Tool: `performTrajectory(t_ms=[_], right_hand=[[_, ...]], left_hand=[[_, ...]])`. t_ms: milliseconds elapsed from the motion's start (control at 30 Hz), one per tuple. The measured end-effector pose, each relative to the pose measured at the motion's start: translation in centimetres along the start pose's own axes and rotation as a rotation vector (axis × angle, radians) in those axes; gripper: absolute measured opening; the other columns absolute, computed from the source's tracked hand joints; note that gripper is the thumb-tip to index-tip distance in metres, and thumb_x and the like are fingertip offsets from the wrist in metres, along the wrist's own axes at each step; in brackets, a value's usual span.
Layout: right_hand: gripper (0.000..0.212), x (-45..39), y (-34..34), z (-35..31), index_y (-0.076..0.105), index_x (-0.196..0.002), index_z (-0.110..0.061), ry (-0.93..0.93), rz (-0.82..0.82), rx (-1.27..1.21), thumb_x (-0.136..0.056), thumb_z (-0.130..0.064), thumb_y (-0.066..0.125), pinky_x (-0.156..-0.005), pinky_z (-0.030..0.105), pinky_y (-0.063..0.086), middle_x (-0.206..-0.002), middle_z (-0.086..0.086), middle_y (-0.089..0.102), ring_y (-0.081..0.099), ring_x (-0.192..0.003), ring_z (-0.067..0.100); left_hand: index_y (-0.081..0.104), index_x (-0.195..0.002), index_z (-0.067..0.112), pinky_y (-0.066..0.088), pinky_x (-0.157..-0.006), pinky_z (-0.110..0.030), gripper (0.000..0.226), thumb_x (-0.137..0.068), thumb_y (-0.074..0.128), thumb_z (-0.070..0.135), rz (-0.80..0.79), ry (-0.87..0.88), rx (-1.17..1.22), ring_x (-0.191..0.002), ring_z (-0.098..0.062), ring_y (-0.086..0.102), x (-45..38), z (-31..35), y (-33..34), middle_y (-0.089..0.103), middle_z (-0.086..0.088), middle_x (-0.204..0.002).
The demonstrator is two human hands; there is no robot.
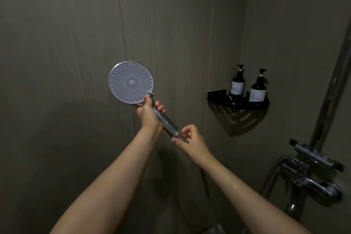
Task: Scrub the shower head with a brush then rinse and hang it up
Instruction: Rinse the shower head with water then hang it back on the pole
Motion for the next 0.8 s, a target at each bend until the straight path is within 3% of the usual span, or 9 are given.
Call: performTrajectory(t_ms=[67,133,200,267,367,500,633,733,800], right_hand=[[0.015,0.3,-0.1,0.0,0.050,-0.080,-0.018,-0.006,0.028,0.083,-0.086,-0.024,0.062,-0.055,0.013,0.040,-0.073,-0.005,0.052,0.052,-0.062,0.004],[0.029,0.2,-0.6,0.2,0.051,-0.068,-0.018,0.052,0.083,0.025,-0.096,-0.026,0.046,-0.044,0.009,0.036,-0.063,-0.002,0.052,0.052,-0.045,-0.003],[0.031,0.4,-0.9,0.4,0.052,-0.072,-0.018,0.094,0.074,-0.026,-0.098,-0.032,0.041,-0.043,0.010,0.036,-0.065,0.000,0.054,0.052,-0.046,-0.003],[0.016,0.9,-0.8,0.1,0.048,-0.084,-0.021,0.042,0.019,0.044,-0.091,-0.035,0.054,-0.050,0.010,0.037,-0.074,-0.005,0.054,0.051,-0.060,0.002],[0.020,1.4,-1.2,-0.1,0.047,-0.073,-0.026,-0.005,0.026,0.190,-0.087,-0.029,0.061,-0.049,0.010,0.036,-0.064,-0.010,0.050,0.047,-0.056,0.001],[0.042,1.8,-1.5,0.4,0.053,-0.066,-0.014,0.202,-0.020,-0.128,-0.099,-0.035,0.036,-0.035,0.011,0.031,-0.038,-0.006,0.051,0.041,-0.029,-0.002],[0.022,2.5,-2.6,-0.4,0.048,-0.085,-0.014,0.036,0.022,0.047,-0.084,-0.028,0.065,-0.045,0.009,0.037,-0.067,-0.007,0.050,0.046,-0.051,-0.002],[0.026,2.7,-3.5,-0.4,0.048,-0.066,-0.021,-0.025,0.154,0.192,-0.087,-0.022,0.063,-0.049,0.016,0.033,-0.057,-0.008,0.046,0.041,-0.049,0.001],[0.040,2.5,-3.1,0.6,0.049,-0.058,-0.020,0.171,0.095,-0.040,-0.096,-0.032,0.046,-0.042,0.021,0.029,-0.044,-0.007,0.042,0.036,-0.034,0.001]], left_hand=[[0.043,-0.077,0.014,0.036,-0.037,-0.016,0.022,-0.096,0.044,0.026,0.000,-0.001,0.002,-0.032,-0.008,0.040,0.0,-0.1,0.1,0.044,0.001,-0.047],[0.043,-0.077,0.014,0.036,-0.037,-0.016,0.023,-0.096,0.044,0.027,0.000,-0.011,0.003,-0.032,-0.008,0.040,0.2,-0.5,0.2,0.044,0.001,-0.046],[0.043,-0.079,0.014,0.036,-0.037,-0.015,0.022,-0.096,0.045,0.027,0.002,-0.019,0.003,-0.032,-0.008,0.040,0.5,-1.0,0.3,0.044,0.001,-0.047],[0.042,-0.081,0.014,0.035,-0.037,-0.015,0.019,-0.096,0.045,0.027,-0.003,-0.020,-0.008,-0.032,-0.008,0.040,0.8,-1.3,0.7,0.043,0.000,-0.048],[0.040,-0.088,0.012,0.035,-0.037,-0.015,0.017,-0.096,0.044,0.026,-0.019,-0.021,-0.014,-0.031,-0.007,0.039,1.1,-1.7,1.3,0.042,-0.002,-0.053],[0.041,-0.075,0.014,0.034,-0.036,-0.013,0.024,-0.097,0.044,0.024,-0.059,-0.023,-0.009,-0.029,-0.007,0.037,1.5,-2.4,2.2,0.043,0.001,-0.044],[0.041,-0.073,0.013,0.034,-0.035,-0.012,0.027,-0.097,0.042,0.025,-0.059,-0.017,-0.008,-0.027,-0.007,0.037,1.6,-3.0,2.6,0.043,0.003,-0.038],[0.041,-0.073,0.013,0.035,-0.035,-0.012,0.028,-0.097,0.042,0.026,-0.067,-0.034,0.008,-0.028,-0.007,0.037,1.7,-3.4,2.8,0.044,0.005,-0.036],[0.040,-0.073,0.014,0.034,-0.035,-0.012,0.027,-0.097,0.042,0.026,-0.080,-0.048,0.010,-0.028,-0.007,0.037,1.9,-3.7,3.1,0.043,0.004,-0.036]])
Point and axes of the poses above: each hand's wrist, its own x-axis away from the middle knuckle, its own y-axis out of the palm, z = x × y, the point moved 7 cm from there along -x, towards the middle knuckle
